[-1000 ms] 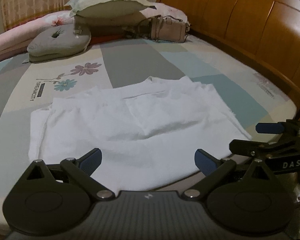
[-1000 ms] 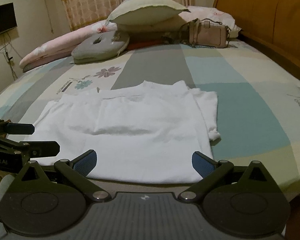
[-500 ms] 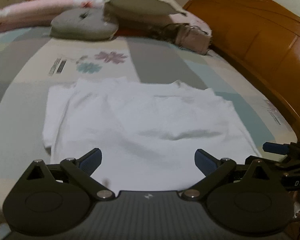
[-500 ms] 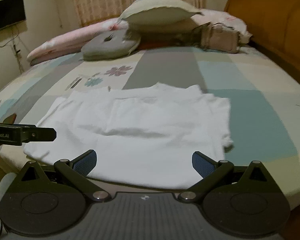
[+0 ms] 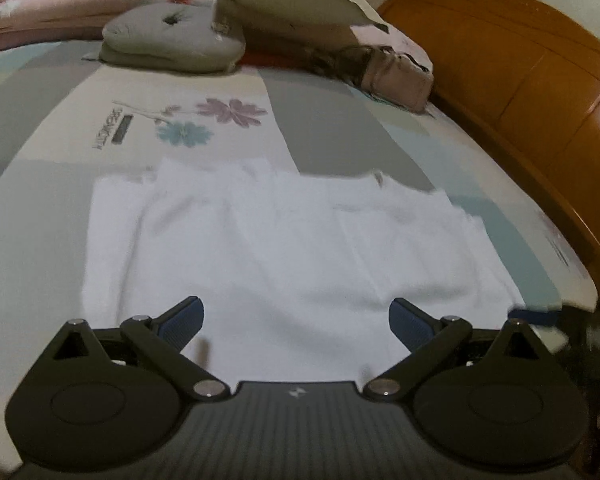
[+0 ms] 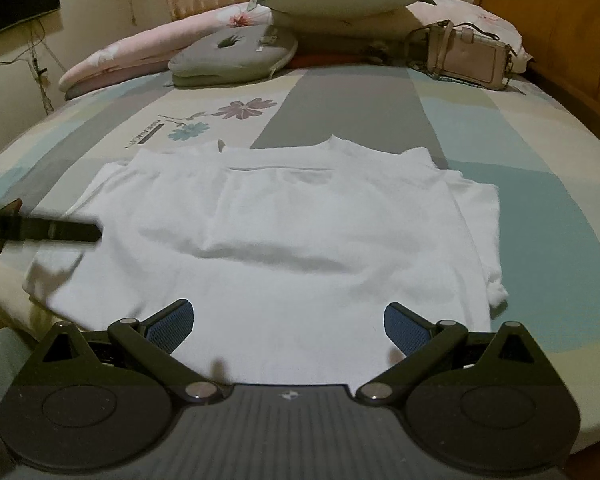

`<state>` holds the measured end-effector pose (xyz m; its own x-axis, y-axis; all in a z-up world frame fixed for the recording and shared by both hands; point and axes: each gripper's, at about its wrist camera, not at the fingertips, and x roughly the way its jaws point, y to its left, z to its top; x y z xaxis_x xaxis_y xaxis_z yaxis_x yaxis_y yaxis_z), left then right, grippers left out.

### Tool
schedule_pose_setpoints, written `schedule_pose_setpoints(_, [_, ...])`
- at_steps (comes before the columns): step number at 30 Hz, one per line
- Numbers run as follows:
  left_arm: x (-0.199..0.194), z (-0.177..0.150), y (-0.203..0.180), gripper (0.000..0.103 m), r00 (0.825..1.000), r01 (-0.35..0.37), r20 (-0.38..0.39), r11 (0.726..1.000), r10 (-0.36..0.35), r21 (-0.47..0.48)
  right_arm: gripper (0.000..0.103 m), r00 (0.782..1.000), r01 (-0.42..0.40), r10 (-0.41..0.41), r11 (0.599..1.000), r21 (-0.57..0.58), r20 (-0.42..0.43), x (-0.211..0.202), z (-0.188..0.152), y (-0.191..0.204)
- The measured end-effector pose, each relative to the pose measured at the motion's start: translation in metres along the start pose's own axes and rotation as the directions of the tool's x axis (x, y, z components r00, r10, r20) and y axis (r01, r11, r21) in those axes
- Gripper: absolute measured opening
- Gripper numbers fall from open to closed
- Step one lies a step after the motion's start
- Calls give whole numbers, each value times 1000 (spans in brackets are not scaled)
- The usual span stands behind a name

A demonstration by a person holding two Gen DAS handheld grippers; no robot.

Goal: Fold clothes

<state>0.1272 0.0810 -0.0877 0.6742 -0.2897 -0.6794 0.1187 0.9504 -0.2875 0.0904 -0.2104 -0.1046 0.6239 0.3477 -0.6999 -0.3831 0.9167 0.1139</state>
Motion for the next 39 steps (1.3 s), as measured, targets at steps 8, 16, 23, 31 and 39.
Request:
schedule_pose_setpoints(8, [23,-19,11,99,999,-14,-41,1000,14,-10,103,997,11,-13,999,-35,-72,16,-20,-5])
schedule_pose_setpoints(16, [8,-16,27,99,999,17,-45,998,-20,-67,103,996,25,-27,999,-26,-89,20,-16,-1])
schedule_pose_setpoints(23, [-13,10,58,99,993,114,46,984,-109,-135,103,995,21,-22,1000,-11,-94,21,-14,-3])
schedule_pose_setpoints(31, [28,22,81,98,995,87,-21,976,-93,-198,103,994,45,-50,998,-50,-101,22,-15,1])
schedule_pose_setpoints(39, [10,12,40,99,989,146,1,987,-146,-73,103,993,55,-60,997,-52,-99,24,-15,2])
